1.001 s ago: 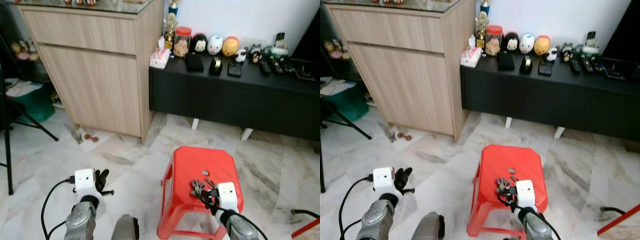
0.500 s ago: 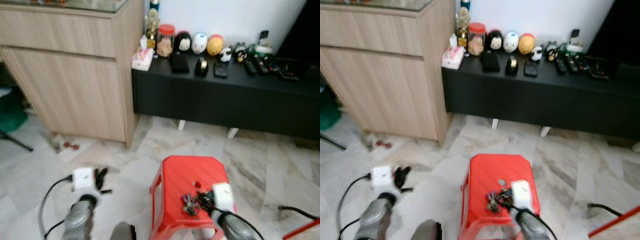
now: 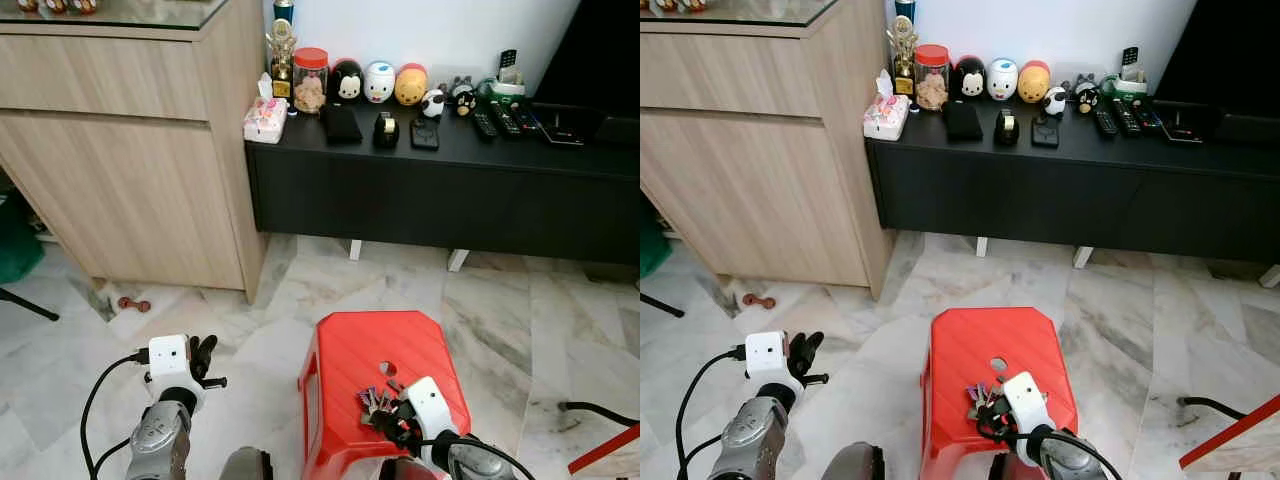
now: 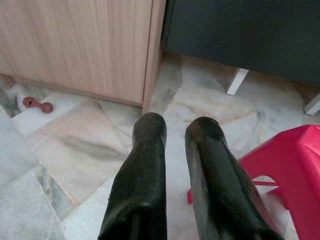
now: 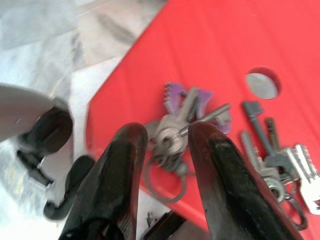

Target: Hang keys on a hook

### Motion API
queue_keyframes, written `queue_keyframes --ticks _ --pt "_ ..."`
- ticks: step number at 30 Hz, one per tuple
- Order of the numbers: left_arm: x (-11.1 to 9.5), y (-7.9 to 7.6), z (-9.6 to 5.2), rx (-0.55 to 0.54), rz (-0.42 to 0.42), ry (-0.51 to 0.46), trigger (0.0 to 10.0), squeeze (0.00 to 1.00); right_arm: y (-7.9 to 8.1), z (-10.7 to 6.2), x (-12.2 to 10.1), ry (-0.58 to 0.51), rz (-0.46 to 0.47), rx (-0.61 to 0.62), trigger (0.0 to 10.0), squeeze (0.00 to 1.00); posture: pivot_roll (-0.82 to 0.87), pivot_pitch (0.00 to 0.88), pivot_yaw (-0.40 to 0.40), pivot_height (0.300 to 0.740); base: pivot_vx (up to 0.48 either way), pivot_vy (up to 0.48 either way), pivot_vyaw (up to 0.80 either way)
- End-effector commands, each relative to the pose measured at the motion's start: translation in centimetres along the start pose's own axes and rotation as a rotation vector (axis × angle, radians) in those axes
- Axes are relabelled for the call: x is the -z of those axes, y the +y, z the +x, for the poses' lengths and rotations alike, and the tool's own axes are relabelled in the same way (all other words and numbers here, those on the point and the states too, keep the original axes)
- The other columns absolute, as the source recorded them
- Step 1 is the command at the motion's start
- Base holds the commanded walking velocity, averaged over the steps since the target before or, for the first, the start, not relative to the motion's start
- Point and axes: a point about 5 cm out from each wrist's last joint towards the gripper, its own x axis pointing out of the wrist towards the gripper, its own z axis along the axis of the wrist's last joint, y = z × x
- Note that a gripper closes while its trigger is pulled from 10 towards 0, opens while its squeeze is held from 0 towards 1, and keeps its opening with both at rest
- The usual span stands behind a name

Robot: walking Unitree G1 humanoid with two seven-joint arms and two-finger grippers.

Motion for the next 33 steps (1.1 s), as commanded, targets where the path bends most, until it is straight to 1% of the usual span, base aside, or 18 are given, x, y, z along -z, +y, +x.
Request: queue_keyframes --ticks 1,2,4,5,8,10,13,19,22,23,25,28,31,33 --pt "0.6 0.0 -0.3 0.003 0.001 0.028 10.0 0.00 -0.2 -0.1 -0.2 0.040 -0.082 -0.052 10.0 0.00 0.15 0.076 -0.068 0.639 0.000 0.000 0.00" --pt "0.6 -0.1 -0.3 0.004 0.000 0.028 10.0 0.00 0.1 -0.1 0.1 0.068 -0.123 -0.082 10.0 0.00 0.15 0.076 -0.068 0.639 0.000 0.000 0.00" --pt "0.6 -0.2 -0.3 0.005 0.000 0.028 10.0 0.00 0.2 0.0 0.2 0.075 -0.136 -0.089 10.0 0.00 0.16 0.078 -0.069 0.639 0.000 0.000 0.00" --pt "0.6 -0.2 -0.2 0.006 0.000 0.027 10.0 0.00 0.4 0.2 0.2 0.085 -0.148 -0.082 10.0 0.00 0.16 0.079 -0.068 0.639 0.000 0.000 0.00" --pt "0.6 -0.3 -0.2 0.008 0.000 0.025 10.0 0.00 0.2 0.3 0.2 0.117 -0.165 -0.031 10.0 0.00 0.16 0.080 -0.069 0.639 0.000 0.000 0.00" --pt "0.6 -0.3 -0.2 0.009 0.005 0.025 10.0 0.00 0.1 0.3 0.3 0.121 -0.165 -0.027 10.0 0.00 0.17 0.083 -0.072 0.639 0.000 0.000 0.00" --pt "0.5 0.0 -0.3 0.005 0.007 0.021 10.0 0.00 0.1 0.2 0.6 0.118 -0.133 -0.011 10.0 0.00 0.17 0.084 -0.072 0.639 0.000 0.000 0.00" --pt "0.7 0.1 -0.4 0.001 0.010 0.028 10.0 0.00 0.5 -0.4 2.2 0.195 -0.206 -0.029 10.0 0.00 0.17 0.093 -0.070 0.639 0.000 0.000 0.00" --pt "0.7 0.1 -0.4 0.001 0.009 0.029 10.0 0.00 0.7 -0.4 2.4 0.207 -0.229 -0.041 10.0 0.00 0.17 0.094 -0.070 0.639 0.000 0.000 0.00" --pt "0.7 0.1 -0.4 0.001 0.009 0.028 10.0 0.00 0.9 -0.4 2.6 0.218 -0.269 -0.059 10.0 0.00 0.17 0.095 -0.070 0.639 0.000 0.000 0.00" --pt "0.6 0.1 -0.4 0.001 0.009 0.027 10.0 0.00 1.0 -0.4 2.6 0.218 -0.278 -0.062 10.0 0.00 0.17 0.096 -0.070 0.639 0.000 0.000 0.00" --pt "0.6 0.0 -0.4 0.004 0.009 0.026 10.0 0.00 0.9 -0.4 2.7 0.226 -0.317 -0.040 10.0 0.00 0.17 0.096 -0.069 0.639 0.000 0.000 0.00" --pt "0.6 -0.1 -0.3 0.007 0.010 0.025 10.0 0.00 0.7 -0.5 2.8 0.224 -0.326 -0.004 10.0 0.00 0.17 0.095 -0.069 0.639 0.000 0.000 0.00" --pt "0.6 -0.2 -0.3 0.009 0.009 0.024 10.0 0.00 0.2 -0.5 2.6 0.224 -0.362 0.066 10.0 0.00 0.17 0.096 -0.068 0.639 0.000 0.000 0.00"
